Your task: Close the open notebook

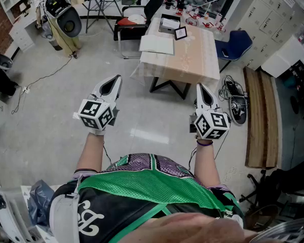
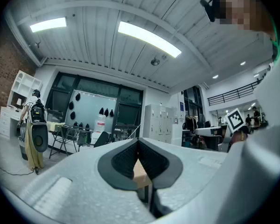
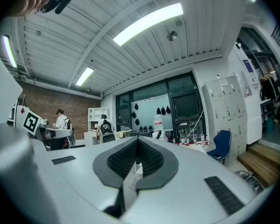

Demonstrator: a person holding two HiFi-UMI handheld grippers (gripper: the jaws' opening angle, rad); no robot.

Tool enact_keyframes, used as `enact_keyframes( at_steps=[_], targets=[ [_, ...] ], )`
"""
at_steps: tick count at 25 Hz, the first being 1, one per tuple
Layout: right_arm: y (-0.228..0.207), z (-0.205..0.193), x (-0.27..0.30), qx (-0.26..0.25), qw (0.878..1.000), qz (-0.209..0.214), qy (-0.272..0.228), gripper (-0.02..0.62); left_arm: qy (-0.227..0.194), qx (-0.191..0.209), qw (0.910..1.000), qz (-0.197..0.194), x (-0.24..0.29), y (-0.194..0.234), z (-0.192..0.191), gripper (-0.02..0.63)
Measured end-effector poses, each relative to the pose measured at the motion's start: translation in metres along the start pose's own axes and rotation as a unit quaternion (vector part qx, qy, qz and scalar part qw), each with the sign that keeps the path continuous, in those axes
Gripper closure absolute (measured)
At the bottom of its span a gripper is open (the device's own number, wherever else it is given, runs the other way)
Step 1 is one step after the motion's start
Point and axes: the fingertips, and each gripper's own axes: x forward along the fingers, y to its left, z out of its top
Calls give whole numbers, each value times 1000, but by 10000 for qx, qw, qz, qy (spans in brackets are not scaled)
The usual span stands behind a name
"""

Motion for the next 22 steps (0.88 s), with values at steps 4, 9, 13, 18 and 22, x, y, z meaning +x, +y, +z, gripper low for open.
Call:
enact_keyframes(
  at_steps=[4,9,13,18,22],
  targets=[
    [-8,0,-2,0,10000,13,10,597,-21,16,10000,-43,6,-10,1,591],
    [-13,1,-3,-12,10000,35,-6,597,-39,-6,9999,-122,12,-17,-1,591],
    [-18,2,-2,-54,10000,12,-7,597,-57,-35,9999,-135,18,-20,-1,591],
    [-24,3,-3,-253,9996,128,38,595,-17,-232,9995,-195,26,-24,-6,591],
    [-27,4,-3,-319,9990,280,106,595,-8,-284,9994,-208,32,-26,-5,591]
  ],
)
